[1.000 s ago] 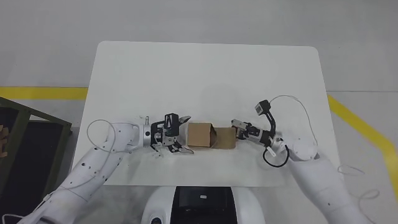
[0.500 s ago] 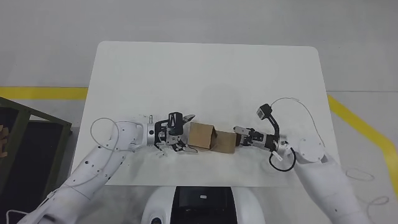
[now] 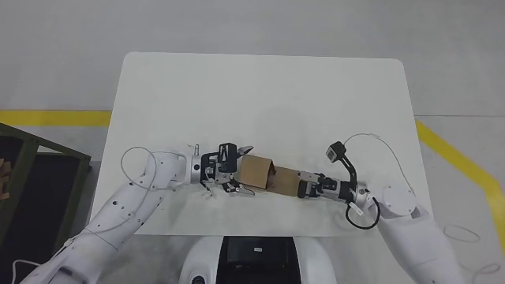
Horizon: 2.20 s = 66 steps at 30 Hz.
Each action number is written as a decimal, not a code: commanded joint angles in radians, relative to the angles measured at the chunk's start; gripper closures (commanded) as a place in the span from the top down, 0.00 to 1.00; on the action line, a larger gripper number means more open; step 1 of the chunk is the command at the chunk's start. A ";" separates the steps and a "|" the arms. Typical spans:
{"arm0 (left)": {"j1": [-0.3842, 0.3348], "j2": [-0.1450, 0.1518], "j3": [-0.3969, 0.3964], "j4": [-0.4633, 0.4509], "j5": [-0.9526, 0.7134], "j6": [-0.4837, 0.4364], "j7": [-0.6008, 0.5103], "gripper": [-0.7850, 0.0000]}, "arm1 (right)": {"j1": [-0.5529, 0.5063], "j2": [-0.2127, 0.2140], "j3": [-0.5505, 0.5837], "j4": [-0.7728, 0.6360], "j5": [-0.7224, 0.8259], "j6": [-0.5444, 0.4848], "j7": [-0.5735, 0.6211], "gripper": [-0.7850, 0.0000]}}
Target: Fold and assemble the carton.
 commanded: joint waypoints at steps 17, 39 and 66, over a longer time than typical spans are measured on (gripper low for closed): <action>0.000 0.001 0.005 0.009 0.009 -0.009 0.000 1.00 | 0.000 -0.018 -0.049 0.029 0.090 -0.080 -0.023 1.00; 0.001 -0.001 0.006 0.001 -0.009 -0.011 -0.022 1.00 | 0.059 -0.047 -0.134 -0.001 0.101 -0.055 -0.086 1.00; 0.013 0.003 -0.005 0.005 -0.018 -0.018 -0.035 1.00 | 0.061 -0.049 -0.138 -0.029 -0.007 -0.042 -0.096 0.38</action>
